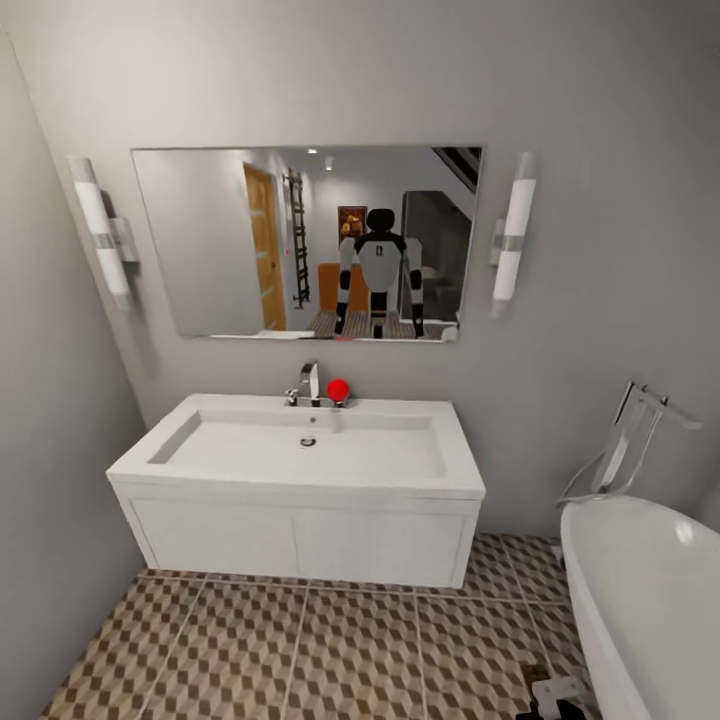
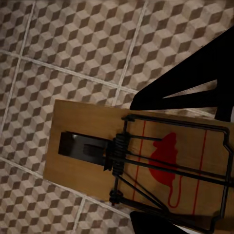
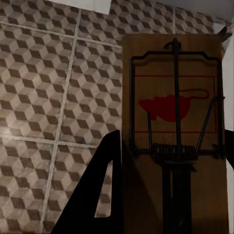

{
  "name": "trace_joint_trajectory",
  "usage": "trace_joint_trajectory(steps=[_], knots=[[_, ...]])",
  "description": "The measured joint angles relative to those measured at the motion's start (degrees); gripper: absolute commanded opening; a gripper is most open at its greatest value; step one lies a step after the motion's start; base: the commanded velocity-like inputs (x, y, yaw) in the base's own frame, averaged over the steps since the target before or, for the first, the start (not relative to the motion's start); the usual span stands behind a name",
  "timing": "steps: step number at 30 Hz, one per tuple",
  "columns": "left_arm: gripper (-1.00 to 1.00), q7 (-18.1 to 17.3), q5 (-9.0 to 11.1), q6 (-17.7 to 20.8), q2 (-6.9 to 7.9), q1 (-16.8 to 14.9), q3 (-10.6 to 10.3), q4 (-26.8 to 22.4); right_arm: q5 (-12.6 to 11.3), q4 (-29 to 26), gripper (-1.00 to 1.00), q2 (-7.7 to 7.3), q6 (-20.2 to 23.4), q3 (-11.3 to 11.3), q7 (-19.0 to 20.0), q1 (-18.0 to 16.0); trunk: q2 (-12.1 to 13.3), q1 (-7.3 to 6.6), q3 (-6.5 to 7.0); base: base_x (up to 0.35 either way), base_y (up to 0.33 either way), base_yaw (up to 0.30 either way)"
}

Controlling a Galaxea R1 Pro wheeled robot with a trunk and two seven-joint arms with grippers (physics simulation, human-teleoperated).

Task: Take the four mousetraps from the cabinet in the bathroom and place them on the bathroom floor. Make sure all four end up on the same floor surface, and ensure that at least two of them are either under or directly next to the same bathroom sink.

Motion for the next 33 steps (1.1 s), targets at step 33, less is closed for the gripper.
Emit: trace_joint_trajectory(steps=[33], knots=[[-1.00,-0.08,0.01,-0.01,0.03,-0.01,0.00,0.00,0.20,0.00,-1.00,0.00,0.05,0.00,-0.24,-0.01,-0.01,0.04,0.24,0.150,0.000,-0.052]])
